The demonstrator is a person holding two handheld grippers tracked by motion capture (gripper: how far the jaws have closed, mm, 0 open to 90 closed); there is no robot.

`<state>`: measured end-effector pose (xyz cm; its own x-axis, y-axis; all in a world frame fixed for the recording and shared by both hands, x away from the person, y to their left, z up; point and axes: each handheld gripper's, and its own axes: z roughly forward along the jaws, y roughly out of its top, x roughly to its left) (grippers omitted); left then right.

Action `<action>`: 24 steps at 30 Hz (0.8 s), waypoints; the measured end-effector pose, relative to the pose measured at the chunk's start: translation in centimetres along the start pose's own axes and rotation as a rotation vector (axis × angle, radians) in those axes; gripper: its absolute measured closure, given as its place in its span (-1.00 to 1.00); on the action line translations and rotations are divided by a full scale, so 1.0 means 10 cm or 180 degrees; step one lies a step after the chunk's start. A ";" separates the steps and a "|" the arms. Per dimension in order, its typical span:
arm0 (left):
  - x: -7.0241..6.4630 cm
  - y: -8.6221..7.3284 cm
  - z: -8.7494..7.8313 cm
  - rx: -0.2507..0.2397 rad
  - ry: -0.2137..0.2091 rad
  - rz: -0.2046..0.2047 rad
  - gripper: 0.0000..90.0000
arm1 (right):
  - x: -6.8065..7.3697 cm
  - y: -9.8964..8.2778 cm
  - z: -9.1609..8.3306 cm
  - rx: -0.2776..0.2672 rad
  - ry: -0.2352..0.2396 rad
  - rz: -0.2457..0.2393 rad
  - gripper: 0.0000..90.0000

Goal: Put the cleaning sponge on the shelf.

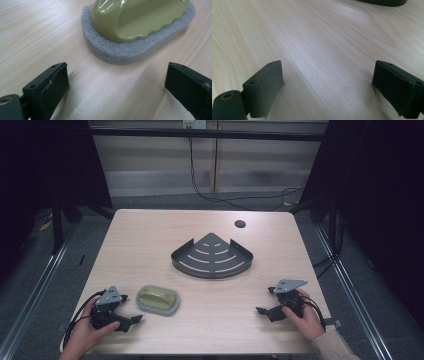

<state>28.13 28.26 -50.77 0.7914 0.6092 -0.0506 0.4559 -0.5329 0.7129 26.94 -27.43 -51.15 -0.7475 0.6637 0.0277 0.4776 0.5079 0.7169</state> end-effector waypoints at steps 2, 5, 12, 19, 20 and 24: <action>-0.01 0.01 0.02 0.0008 0.0006 0.0035 -0.92 | 0.00 0.00 0.00 0.0000 0.0000 -0.0001 -0.79; -0.02 0.02 0.04 0.0060 0.0006 0.0103 -1.00 | 0.00 0.00 0.00 0.0001 -0.0001 -0.0001 -0.79; 0.00 0.12 0.02 0.0310 0.0017 0.0017 -0.96 | 0.00 0.00 0.00 0.0000 0.0000 -0.0001 -0.79; 0.01 0.40 -0.07 0.0774 -0.0090 0.0163 -0.49 | 0.00 0.00 0.00 0.0001 0.0000 0.0000 -0.79; 0.01 0.45 -0.09 0.0840 -0.0086 0.0205 -0.48 | 0.00 0.00 0.00 0.0001 0.0000 0.0000 -0.79; 0.01 0.70 -0.15 0.1005 -0.0139 0.0442 -0.46 | 0.00 0.00 0.00 0.0001 0.0000 0.0000 -0.79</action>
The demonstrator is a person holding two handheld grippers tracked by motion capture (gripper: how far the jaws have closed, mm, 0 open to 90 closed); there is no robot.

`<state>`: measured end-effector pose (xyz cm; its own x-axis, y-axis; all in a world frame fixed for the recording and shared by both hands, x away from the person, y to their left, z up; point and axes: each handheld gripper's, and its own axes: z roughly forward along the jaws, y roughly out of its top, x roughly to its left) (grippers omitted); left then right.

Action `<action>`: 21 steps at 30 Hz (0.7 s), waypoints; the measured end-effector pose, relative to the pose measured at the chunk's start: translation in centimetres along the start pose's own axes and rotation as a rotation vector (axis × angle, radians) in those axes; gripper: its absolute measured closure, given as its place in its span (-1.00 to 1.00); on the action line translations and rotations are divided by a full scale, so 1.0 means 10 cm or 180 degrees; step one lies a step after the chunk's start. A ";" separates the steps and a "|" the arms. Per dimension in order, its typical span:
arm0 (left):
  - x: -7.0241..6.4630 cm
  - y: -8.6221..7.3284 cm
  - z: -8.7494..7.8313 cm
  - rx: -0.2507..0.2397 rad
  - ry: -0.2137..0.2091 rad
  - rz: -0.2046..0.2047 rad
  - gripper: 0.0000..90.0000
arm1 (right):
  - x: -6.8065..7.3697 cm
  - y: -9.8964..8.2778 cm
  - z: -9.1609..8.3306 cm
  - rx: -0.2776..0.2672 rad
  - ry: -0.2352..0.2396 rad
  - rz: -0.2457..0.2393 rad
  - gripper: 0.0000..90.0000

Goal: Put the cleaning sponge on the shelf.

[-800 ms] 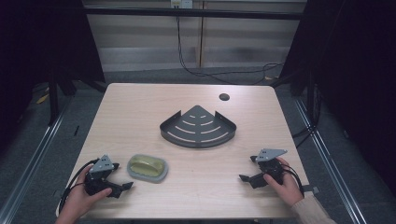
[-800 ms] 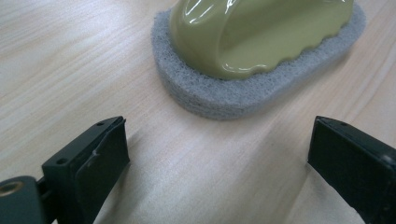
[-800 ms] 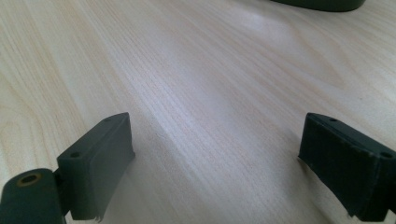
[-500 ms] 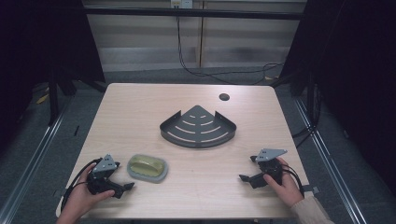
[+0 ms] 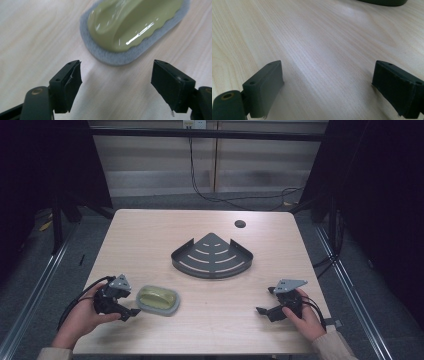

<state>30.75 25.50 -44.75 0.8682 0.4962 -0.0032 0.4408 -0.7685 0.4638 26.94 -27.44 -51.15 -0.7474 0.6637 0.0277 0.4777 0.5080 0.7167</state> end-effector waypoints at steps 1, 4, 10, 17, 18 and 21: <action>0.01 0.11 -0.05 0.0113 0.0013 0.0118 -0.45 | 0.00 0.00 0.00 0.0000 0.0001 0.0000 -0.79; 0.01 0.21 -0.08 0.0182 0.0038 0.0196 -0.44 | 0.00 0.00 0.00 0.0001 0.0000 -0.0001 -0.80; -0.03 0.46 -0.06 0.0427 -0.0064 0.0469 -0.39 | 0.00 0.00 0.00 0.0001 0.0001 -0.0001 -0.80; -0.07 0.62 0.02 0.0603 -0.0103 0.0618 -0.36 | 0.00 0.00 0.00 0.0001 0.0001 -0.0001 -0.80; -0.07 0.66 0.04 0.0660 -0.0126 0.0645 -0.36 | 0.00 0.00 0.00 0.0001 0.0001 -0.0001 -0.80; -0.08 0.70 0.06 0.0691 -0.0131 0.0664 -0.35 | 0.00 0.00 0.00 0.0002 0.0001 -0.0001 -0.80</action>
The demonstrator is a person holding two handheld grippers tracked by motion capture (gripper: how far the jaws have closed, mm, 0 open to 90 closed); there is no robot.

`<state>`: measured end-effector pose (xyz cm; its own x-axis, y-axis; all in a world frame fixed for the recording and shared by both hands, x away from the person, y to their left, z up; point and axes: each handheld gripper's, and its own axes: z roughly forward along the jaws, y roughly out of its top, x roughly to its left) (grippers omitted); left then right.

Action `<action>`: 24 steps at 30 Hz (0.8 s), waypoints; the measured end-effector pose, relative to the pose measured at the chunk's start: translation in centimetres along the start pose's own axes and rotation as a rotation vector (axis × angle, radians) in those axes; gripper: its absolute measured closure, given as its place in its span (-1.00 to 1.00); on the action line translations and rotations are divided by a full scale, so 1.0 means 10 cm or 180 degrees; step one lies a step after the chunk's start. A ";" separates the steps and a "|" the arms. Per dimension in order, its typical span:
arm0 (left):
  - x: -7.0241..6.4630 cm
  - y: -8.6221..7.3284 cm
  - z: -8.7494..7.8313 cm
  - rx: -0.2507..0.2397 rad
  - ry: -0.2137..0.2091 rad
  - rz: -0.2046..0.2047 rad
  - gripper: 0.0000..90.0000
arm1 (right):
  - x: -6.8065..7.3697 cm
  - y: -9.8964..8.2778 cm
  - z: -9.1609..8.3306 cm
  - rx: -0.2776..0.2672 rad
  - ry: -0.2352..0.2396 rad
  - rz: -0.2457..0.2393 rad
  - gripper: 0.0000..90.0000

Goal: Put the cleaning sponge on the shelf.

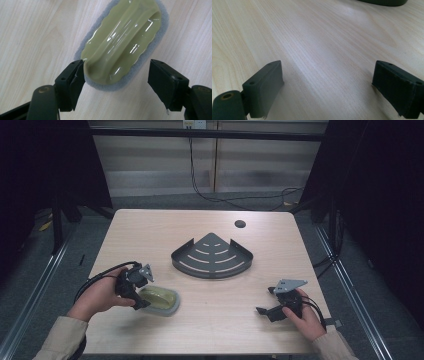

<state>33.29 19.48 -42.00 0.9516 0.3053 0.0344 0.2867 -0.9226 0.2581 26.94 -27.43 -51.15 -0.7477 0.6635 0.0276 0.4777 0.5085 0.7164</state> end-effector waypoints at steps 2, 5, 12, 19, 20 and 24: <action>0.01 0.06 0.01 0.0054 -0.0023 0.0045 -0.35 | 0.00 0.00 0.00 0.0000 0.0001 0.0001 -0.80; 0.03 0.11 0.03 0.0085 -0.0068 0.0070 -0.33 | 0.00 0.00 0.00 -0.0001 0.0000 0.0000 -0.80; 0.04 0.19 0.09 0.0156 -0.0115 0.0096 -0.29 | 0.00 0.00 0.00 0.0000 0.0001 0.0000 -0.80; 0.07 0.26 0.11 0.0198 -0.0083 0.0174 -0.27 | 0.00 0.00 0.00 0.0000 0.0002 0.0000 -0.80; 0.08 0.28 0.11 0.0222 -0.0099 0.0212 -0.26 | 0.00 0.00 0.00 0.0000 0.0002 0.0001 -0.80; 0.08 0.34 0.12 0.0250 -0.0179 0.0307 -0.18 | 0.00 0.00 0.00 0.0000 0.0002 0.0001 -0.80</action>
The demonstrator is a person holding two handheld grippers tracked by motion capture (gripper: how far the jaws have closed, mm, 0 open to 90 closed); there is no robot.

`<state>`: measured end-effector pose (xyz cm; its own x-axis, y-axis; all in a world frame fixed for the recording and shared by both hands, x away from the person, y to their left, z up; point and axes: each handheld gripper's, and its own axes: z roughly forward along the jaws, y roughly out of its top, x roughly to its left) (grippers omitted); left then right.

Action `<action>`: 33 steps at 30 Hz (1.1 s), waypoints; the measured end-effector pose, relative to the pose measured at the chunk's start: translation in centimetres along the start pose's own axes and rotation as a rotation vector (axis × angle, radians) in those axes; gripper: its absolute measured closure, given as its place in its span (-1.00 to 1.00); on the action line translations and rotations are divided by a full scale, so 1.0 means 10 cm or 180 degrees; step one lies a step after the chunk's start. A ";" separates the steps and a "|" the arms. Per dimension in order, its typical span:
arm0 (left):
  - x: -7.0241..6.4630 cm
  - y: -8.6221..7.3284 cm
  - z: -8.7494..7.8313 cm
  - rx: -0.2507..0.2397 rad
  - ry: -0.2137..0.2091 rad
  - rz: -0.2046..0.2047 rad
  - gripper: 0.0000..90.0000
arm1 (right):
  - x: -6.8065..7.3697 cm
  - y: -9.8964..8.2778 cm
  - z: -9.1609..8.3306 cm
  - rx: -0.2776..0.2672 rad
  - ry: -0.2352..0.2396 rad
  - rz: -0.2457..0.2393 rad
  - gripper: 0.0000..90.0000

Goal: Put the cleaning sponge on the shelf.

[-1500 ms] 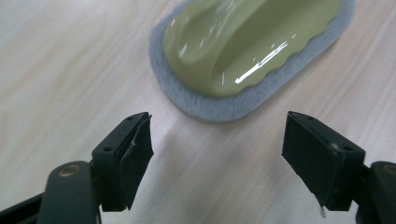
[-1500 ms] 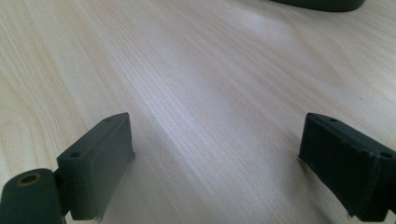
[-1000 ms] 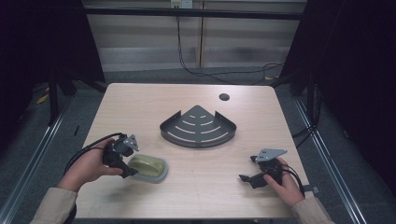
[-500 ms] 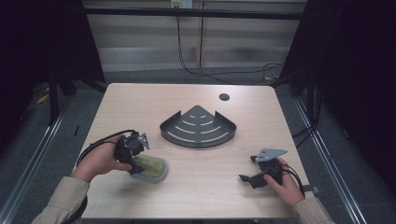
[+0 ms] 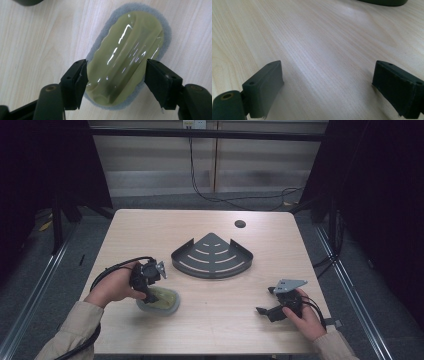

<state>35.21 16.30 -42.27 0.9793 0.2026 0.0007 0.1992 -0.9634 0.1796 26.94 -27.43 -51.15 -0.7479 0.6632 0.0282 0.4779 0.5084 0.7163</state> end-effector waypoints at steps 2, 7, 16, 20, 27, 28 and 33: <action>0.01 0.03 0.01 0.0057 0.0007 0.0075 -0.15 | 0.00 0.00 0.00 -0.0001 0.0000 -0.0001 -0.80; 0.01 0.11 0.04 0.0149 -0.0016 0.0200 -0.01 | 0.00 0.00 0.00 -0.0001 -0.0001 0.0005 -0.80; -0.01 0.16 0.07 0.0223 -0.0143 0.0378 0.24 | 0.00 0.00 0.00 0.0000 -0.0001 0.0008 -0.80; -0.01 0.16 0.07 0.0234 -0.0165 0.0416 0.34 | 0.00 0.00 0.00 0.0000 -0.0002 0.0007 -0.80; 0.00 0.17 0.05 0.0294 -0.0139 0.0314 0.56 | 0.00 0.00 0.00 0.0001 -0.0002 0.0008 -0.80; 0.00 0.17 0.05 0.0294 -0.0155 0.0272 0.56 | 0.00 0.00 0.00 0.0001 -0.0002 0.0008 -0.80; 0.00 0.19 0.03 0.0287 -0.0233 0.0045 0.59 | 0.00 0.00 0.00 0.0000 -0.0002 0.0006 -0.80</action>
<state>35.64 14.41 -42.19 0.9814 0.1787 -0.0697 0.1847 -0.9786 0.0910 26.93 -27.42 -51.15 -0.7468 0.6644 0.0292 0.4793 0.5072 0.7163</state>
